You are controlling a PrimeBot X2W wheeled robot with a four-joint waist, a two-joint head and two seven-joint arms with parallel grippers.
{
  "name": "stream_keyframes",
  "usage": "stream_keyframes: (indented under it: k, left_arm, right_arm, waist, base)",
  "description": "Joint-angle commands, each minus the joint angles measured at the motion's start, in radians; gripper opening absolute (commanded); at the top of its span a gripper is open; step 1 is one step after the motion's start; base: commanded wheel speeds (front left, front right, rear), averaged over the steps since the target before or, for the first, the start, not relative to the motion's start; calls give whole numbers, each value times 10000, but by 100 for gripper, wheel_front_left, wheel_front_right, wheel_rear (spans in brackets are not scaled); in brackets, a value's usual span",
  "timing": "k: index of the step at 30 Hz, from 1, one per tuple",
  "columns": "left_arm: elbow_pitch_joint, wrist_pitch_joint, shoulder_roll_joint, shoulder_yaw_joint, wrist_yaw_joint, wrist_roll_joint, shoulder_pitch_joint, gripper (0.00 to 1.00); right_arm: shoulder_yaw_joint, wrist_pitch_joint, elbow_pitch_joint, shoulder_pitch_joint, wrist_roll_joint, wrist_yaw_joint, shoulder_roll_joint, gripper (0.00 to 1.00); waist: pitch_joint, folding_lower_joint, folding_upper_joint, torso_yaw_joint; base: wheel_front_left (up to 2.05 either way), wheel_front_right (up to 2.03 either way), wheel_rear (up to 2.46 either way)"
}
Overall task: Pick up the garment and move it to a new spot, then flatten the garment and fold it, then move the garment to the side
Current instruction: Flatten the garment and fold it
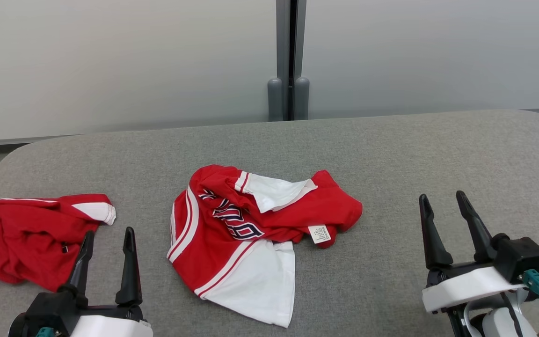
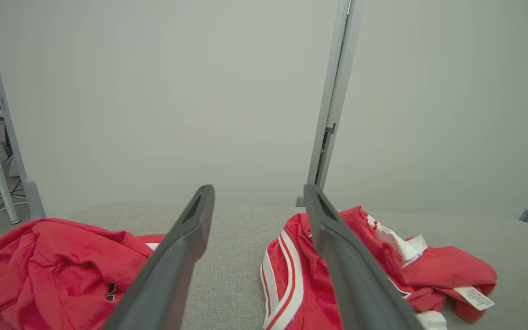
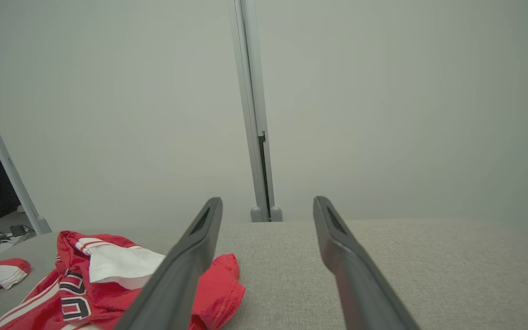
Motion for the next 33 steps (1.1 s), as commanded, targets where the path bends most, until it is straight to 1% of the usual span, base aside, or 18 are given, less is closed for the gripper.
stream_keyframes:
  k: [1,5,8,9,12,15,19,22,26,28,29,30,31,33]
  left_arm:
    - [27,-2,9,27,-58,42,-150,100]
    - [128,-2,-93,-67,-177,81,-233,100]
    - [184,-2,-113,-109,-267,95,-316,100]
    - [202,-2,-135,-134,-326,128,-430,100]
    - [248,-2,-187,-194,-362,158,-541,100]
    - [333,-2,-246,-241,-433,89,-663,100]
    - [389,-2,-350,-376,-496,104,-815,100]
    - [479,0,-405,-390,-538,49,-941,100]
    - [579,-2,-438,-402,-609,68,-1087,100]
    - [627,-2,-464,-390,-626,67,-1111,100]
    - [656,-2,-477,-399,-639,73,-1144,100]
    - [688,-2,-481,-414,-648,85,-1172,100]
    - [721,-2,-480,-418,-661,98,-1201,100]
    - [750,-2,-483,-420,-671,113,-1229,100]
  right_arm:
    - [-11,-3,139,31,61,19,-45,100]
    - [277,10,1084,-282,323,19,-203,100]
    - [787,359,1799,-755,863,19,-364,100]
    - [1058,671,2242,-1124,1297,19,-542,100]
    - [1674,1389,2809,-1653,2244,19,-701,100]
    - [1984,2358,3420,-2186,3089,19,-1036,100]
    - [1918,3556,4267,-2801,3735,20,-1272,100]
    - [1680,4218,4786,-3166,3963,19,-1278,100]
    - [1619,4590,4962,-3407,4270,19,-1248,100]
    - [1601,4603,5029,-3457,4369,19,-1310,100]
    - [1614,4614,5067,-3479,4382,19,-1346,97]
    - [1630,4503,5060,-3514,4378,19,-1371,39]
    - [1659,4387,5006,-3550,4401,19,-1373,0]
    - [1698,4298,4958,-3548,4438,19,-1391,0]
  waist:
    - [8,0,0,20]
    - [66,0,0,240]
    - [192,0,0,507]
    - [329,0,0,718]
    - [545,0,0,1066]
    - [763,0,0,1402]
    - [1074,0,0,1807]
    - [1242,0,0,2059]
    - [1373,0,0,2324]
    - [1411,0,0,2417]
    - [1424,0,0,2465]
    - [1424,0,0,2514]
    - [1419,0,0,2555]
    - [1405,0,0,2597]
  base:
    - [0,0,0]
    - [0,0,0]
    - [0,0,0]
    - [0,0,0]
    - [0,0,0]
    - [0,0,0]
    - [0,0,0]
    - [0,0,0]
    - [0,0,0]
    - [0,0,0]
    - [0,0,0]
    - [0,0,0]
    - [0,0,0]
    - [0,0,0]
